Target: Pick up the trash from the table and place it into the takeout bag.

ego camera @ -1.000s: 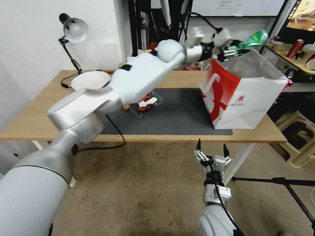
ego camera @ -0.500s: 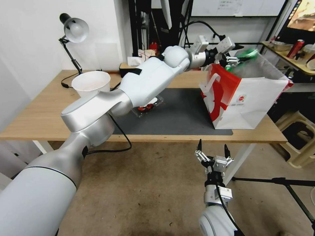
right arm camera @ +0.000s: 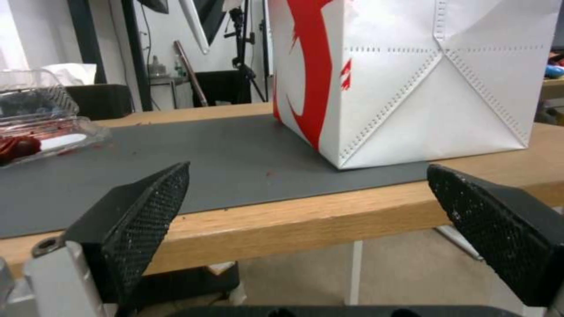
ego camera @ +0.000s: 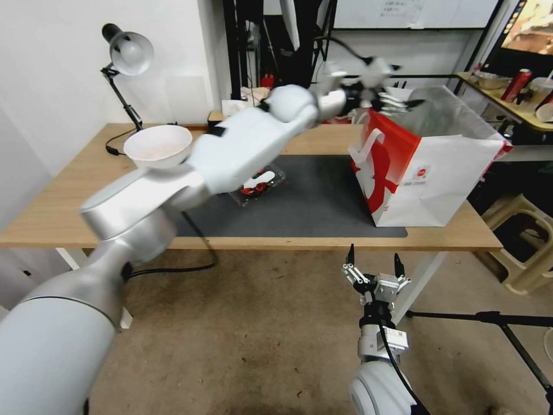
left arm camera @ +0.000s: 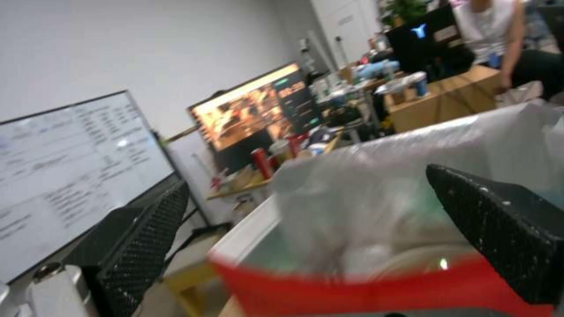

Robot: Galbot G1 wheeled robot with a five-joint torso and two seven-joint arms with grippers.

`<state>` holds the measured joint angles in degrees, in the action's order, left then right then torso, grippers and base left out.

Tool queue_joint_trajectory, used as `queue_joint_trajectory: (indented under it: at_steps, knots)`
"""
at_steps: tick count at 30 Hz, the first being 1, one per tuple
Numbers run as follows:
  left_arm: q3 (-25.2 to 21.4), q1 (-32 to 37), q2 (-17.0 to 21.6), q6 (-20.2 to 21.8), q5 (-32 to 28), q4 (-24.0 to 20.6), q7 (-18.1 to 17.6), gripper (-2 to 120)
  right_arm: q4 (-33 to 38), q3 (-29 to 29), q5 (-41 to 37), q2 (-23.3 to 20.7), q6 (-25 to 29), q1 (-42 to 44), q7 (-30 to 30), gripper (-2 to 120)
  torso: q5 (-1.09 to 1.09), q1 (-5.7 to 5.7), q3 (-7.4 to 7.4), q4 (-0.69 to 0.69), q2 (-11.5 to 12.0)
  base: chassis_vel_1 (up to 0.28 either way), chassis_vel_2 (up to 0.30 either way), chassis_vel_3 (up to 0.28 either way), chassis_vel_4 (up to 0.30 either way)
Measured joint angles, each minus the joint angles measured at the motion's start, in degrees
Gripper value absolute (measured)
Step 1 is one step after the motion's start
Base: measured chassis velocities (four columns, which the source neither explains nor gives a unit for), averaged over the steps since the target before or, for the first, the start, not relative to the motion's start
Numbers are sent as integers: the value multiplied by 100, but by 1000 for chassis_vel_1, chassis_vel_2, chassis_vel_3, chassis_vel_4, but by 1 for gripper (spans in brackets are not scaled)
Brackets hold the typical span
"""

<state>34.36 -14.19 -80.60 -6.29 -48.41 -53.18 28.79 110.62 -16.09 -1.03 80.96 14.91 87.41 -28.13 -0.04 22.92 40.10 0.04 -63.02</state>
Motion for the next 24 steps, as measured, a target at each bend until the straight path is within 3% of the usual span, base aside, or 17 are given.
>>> queue_joint_trajectory:
  at_steps: [8, 14, 17, 24]
  knots:
    - [-356, 429, 764, 70, -257, -611, -369, 100, 14, -15, 17, -9, -3, 20, -3, 100, 1, 0, 0, -3, 0, 0, 0, 0, 0]
    - [-556, 839, 1297, 219, -459, -1204, -952, 100, 7, 6, 20, -12, -15, 3, -3, 100, 3, 0, 0, -5, 0, 0, 0, 0, 0]
    - [-747, 1159, 1638, 283, -559, -1567, -1448, 100, -12, 21, 24, -15, -25, -7, -3, 100, 2, 0, 0, -4, 0, 0, 0, 0, 0]
    - [-1005, 1546, 2122, 306, -603, -1958, -1808, 100, -20, 34, 30, -11, -34, -13, -3, 100, 2, 0, 0, -5, 0, 0, 0, 0, 0]
